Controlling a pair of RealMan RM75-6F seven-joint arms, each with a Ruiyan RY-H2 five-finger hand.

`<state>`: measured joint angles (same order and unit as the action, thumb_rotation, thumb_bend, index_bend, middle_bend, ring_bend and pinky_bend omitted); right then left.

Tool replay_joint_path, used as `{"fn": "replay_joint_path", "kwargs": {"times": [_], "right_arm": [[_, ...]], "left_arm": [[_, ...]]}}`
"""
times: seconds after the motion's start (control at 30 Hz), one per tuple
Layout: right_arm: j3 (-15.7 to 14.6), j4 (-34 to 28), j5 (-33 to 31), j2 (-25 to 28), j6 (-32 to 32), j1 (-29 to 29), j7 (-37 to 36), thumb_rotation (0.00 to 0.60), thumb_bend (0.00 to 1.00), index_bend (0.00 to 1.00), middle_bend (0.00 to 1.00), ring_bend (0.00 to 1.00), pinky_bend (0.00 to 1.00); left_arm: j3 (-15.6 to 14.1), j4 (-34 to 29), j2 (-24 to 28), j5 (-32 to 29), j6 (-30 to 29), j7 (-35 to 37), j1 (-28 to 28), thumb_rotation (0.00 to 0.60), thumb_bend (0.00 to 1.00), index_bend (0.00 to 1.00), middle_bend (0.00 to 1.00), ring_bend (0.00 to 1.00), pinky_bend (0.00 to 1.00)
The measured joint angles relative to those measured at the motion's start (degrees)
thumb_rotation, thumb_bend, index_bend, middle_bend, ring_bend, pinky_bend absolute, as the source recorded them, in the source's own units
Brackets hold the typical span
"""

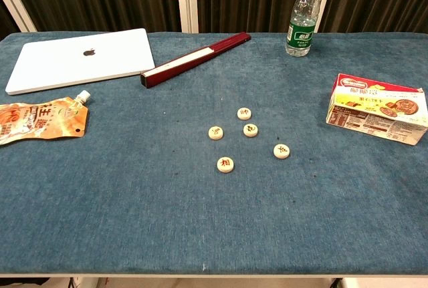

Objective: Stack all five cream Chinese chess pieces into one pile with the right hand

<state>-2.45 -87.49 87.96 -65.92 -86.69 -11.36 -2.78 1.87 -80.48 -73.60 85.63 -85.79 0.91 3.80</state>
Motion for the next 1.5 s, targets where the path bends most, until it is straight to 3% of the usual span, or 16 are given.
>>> {"fn": "replay_joint_path", "kwargs": {"times": [0.17, 0.37, 0.47, 0.63, 0.8, 1.0, 1.2, 1.5], "right_arm": [[0.25, -1.65, 1.5, -0.08, 2.98, -1.62, 0.58, 0.6, 0.17, 0.16, 0.16, 0.07, 0.15], [1.05, -5.72, 4.28, -1.51, 11.02, -7.14, 5.11, 0.6, 0.22, 0.23, 0.16, 0.07, 0.15], [2.25, -7.27, 3.84, -3.88, 17.36, -10.88, 9.67, 0.6, 0.26, 0.26, 0.16, 0.07, 0.15], [5.73, -7.54, -1.06, -12.19, 28.89, -18.25, 19.42, 0.6, 0.32, 0.31, 0.16, 0.07, 0.15], [9.63, -3.87, -9.02, -22.31, 35.41, -24.81, 28.35, 0.6, 0.35, 0.35, 0.16, 0.08, 0.15], [13.73, 3.69, -17.34, -31.38, 38.72, -30.9, 34.23, 0.6, 0.38, 0.38, 0.16, 0.1, 0.17], [15.71, 9.64, -23.14, -36.79, 40.65, -35.65, 37.88, 0.6, 0.4, 0.43, 0.16, 0.12, 0.18], [16.24, 14.22, -26.44, -40.02, 41.31, -39.04, 38.76, 0.6, 0.42, 0.49, 0.17, 0.15, 0.19]], "left_arm": [[0.13, -0.02, 0.39, 0.01, -0.21, 0.1, -0.04, 0.6, 0.0, 0.12, 0.09, 0.05, 0.0], [0.03, -0.3, 0.71, 0.95, -1.29, 0.19, -0.23, 0.6, 0.0, 0.12, 0.09, 0.05, 0.0], [-0.19, -0.25, 0.83, 1.42, -1.9, 0.18, -0.48, 0.6, 0.0, 0.12, 0.09, 0.05, 0.0], [-0.36, 0.2, 0.89, 1.41, -2.53, 0.73, -1.07, 0.6, 0.0, 0.12, 0.09, 0.05, 0.0], [-0.45, 1.06, 0.91, 0.74, -2.81, 1.63, -1.78, 0.6, 0.0, 0.12, 0.09, 0.05, 0.0], [-0.54, 2.52, 0.61, -0.17, -2.55, 2.98, -2.41, 0.6, 0.0, 0.12, 0.09, 0.05, 0.0], [-0.46, 3.47, 0.21, -0.53, -1.99, 3.72, -2.48, 0.6, 0.0, 0.12, 0.09, 0.05, 0.0], [-0.33, 4.55, -0.29, -1.03, -1.18, 4.4, -2.43, 0.6, 0.0, 0.12, 0.09, 0.05, 0.0]]}}
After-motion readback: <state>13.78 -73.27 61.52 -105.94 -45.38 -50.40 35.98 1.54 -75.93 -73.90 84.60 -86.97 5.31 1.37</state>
